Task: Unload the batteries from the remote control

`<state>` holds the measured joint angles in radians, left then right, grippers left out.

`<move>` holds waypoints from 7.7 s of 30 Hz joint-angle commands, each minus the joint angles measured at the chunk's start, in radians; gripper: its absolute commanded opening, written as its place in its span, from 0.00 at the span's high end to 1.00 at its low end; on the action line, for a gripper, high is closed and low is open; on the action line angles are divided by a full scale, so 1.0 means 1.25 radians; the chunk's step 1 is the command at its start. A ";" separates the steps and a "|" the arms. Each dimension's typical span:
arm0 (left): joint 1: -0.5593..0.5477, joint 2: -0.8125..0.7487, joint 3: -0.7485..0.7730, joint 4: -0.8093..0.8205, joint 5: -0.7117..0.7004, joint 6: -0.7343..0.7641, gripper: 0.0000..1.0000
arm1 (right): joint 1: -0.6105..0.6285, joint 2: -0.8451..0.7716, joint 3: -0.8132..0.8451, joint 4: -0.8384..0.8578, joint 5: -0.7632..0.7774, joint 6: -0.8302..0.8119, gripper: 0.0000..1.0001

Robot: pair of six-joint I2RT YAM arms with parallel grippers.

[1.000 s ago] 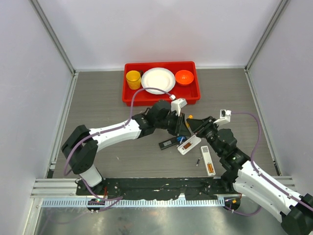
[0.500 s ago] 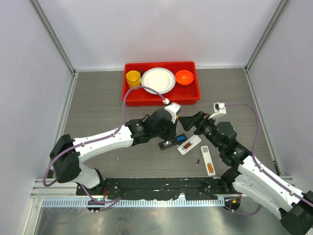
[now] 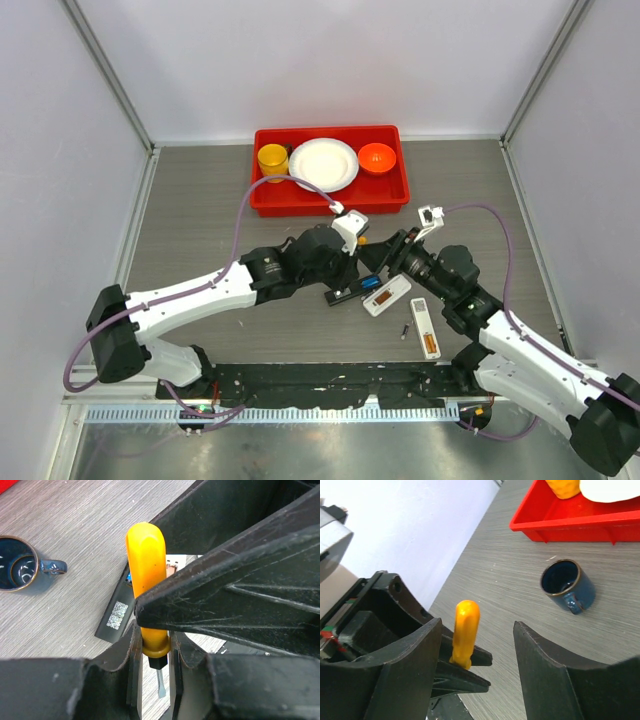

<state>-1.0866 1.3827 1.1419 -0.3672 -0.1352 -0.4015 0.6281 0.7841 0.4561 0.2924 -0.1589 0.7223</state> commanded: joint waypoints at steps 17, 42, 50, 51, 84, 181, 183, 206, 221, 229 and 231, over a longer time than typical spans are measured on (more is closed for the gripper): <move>-0.001 -0.024 -0.010 0.056 0.069 0.023 0.49 | -0.010 -0.007 -0.025 0.078 -0.030 0.009 0.99; 0.045 0.241 -0.121 0.171 0.035 0.299 0.12 | -0.132 0.099 0.014 -0.047 0.268 -0.140 0.99; 0.067 0.311 -0.107 0.180 0.085 0.298 0.16 | -0.164 0.167 0.016 0.024 0.238 -0.148 0.99; 0.069 0.314 -0.107 0.182 0.092 0.298 0.17 | -0.164 0.175 0.014 0.032 0.234 -0.151 0.99; 0.090 0.333 -0.112 0.173 0.206 0.271 0.78 | -0.163 0.389 0.043 0.146 0.263 -0.205 0.99; 0.151 0.429 -0.046 0.113 0.254 0.191 1.00 | -0.156 0.380 -0.182 0.513 -0.079 0.327 0.99; 0.151 0.434 -0.046 0.108 0.255 0.189 1.00 | -0.156 0.374 -0.183 0.516 -0.077 0.331 0.99; 0.159 0.444 -0.037 0.097 0.253 0.178 1.00 | -0.164 0.134 -0.101 0.088 0.109 0.103 0.99; 0.159 0.452 -0.010 0.024 0.217 0.136 0.34 | -0.165 0.141 -0.063 0.039 0.209 0.022 0.99; 0.158 0.455 -0.016 0.037 0.363 0.153 0.31 | -0.176 0.140 -0.062 0.030 0.230 0.004 0.99; 0.159 0.452 -0.019 0.046 0.434 0.165 0.32 | -0.178 0.140 -0.062 0.030 0.234 0.001 0.99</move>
<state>-0.8871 1.8935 1.1755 -0.2047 0.2337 -0.2138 0.4145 0.9623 0.3389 0.3058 0.0963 0.7540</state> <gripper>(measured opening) 0.687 0.266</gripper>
